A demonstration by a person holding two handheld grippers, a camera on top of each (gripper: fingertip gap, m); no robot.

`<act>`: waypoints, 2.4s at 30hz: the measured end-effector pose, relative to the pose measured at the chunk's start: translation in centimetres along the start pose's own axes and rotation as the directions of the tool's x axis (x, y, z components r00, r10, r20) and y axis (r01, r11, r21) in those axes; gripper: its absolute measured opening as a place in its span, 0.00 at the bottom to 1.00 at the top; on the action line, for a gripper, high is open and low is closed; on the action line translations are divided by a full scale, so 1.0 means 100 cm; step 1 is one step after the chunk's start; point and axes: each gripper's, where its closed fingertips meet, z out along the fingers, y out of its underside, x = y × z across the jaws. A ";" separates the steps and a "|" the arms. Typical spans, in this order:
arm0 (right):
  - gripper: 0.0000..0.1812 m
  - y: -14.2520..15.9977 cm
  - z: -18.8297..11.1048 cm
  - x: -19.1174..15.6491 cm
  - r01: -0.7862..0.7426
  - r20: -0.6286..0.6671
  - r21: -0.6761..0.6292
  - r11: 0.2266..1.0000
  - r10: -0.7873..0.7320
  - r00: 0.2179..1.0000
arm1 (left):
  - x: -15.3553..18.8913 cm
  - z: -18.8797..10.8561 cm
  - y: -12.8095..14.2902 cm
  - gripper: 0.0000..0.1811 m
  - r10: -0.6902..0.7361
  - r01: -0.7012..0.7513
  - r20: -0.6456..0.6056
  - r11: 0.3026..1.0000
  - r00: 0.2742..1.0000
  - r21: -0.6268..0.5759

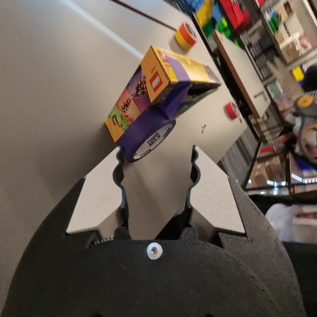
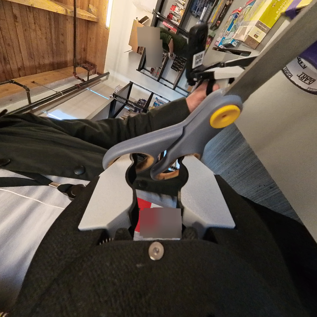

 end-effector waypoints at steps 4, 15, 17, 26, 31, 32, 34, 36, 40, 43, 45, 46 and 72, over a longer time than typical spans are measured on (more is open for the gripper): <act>0.25 0.003 0.020 -0.003 -0.013 -0.013 -0.019 1.000 0.013 1.000 | -0.009 0.016 0.011 0.47 0.062 -0.070 -0.099 0.995 0.993 -0.078; 0.25 0.008 0.088 0.011 -0.028 -0.023 -0.091 0.995 0.026 0.999 | -0.026 0.036 0.033 0.31 0.098 -0.125 -0.235 0.987 0.967 -0.100; 0.25 0.010 0.092 0.019 -0.033 -0.043 -0.136 0.990 0.028 0.999 | -0.027 0.037 0.033 0.29 0.137 -0.163 -0.226 0.982 0.964 -0.099; 0.25 0.016 0.090 0.037 -0.091 -0.059 -0.311 0.946 0.076 0.995 | -0.029 0.045 0.034 0.22 0.158 -0.169 -0.147 0.984 0.977 -0.065; 0.25 0.017 0.075 0.041 -0.095 -0.021 -0.440 0.893 0.095 0.995 | -0.027 0.047 0.032 0.14 0.156 -0.157 -0.057 0.988 0.986 -0.007; 0.25 0.017 0.070 0.041 -0.093 -0.010 -0.469 0.878 0.100 0.995 | -0.027 0.046 0.032 0.14 0.147 -0.147 -0.040 0.989 0.988 -0.003; 0.25 0.018 0.059 0.043 -0.084 0.005 -0.536 0.840 0.102 0.995 | -0.026 0.041 0.031 0.14 0.129 -0.130 0.018 0.992 0.991 0.009; 0.25 0.018 0.049 0.045 -0.067 0.023 -0.597 0.800 0.100 0.995 | -0.027 0.035 0.030 0.14 0.113 -0.116 0.103 0.993 0.988 0.029; 0.25 0.017 0.030 0.051 -0.039 0.060 -0.697 0.716 0.112 0.992 | -0.025 0.019 0.032 0.14 0.049 -0.065 0.300 0.997 0.953 0.044; 0.25 0.018 0.017 0.059 -0.009 0.073 -0.764 0.645 0.100 0.992 | -0.018 0.007 0.033 0.14 0.006 -0.037 0.440 0.997 0.898 0.063; 0.25 0.016 0.009 0.065 0.006 0.071 -0.805 0.593 0.087 0.994 | -0.012 0.001 0.035 0.14 -0.023 -0.017 0.508 0.997 0.861 0.074; 0.25 0.014 0.006 0.068 0.012 0.073 -0.818 0.575 0.082 0.994 | -0.009 -0.001 0.036 0.13 -0.034 -0.009 0.538 0.997 0.842 0.077; 0.25 0.015 -0.021 0.081 0.034 0.078 -0.948 0.316 0.128 0.989 | 0.014 -0.013 0.039 0.13 -0.095 0.043 0.788 0.995 0.608 0.087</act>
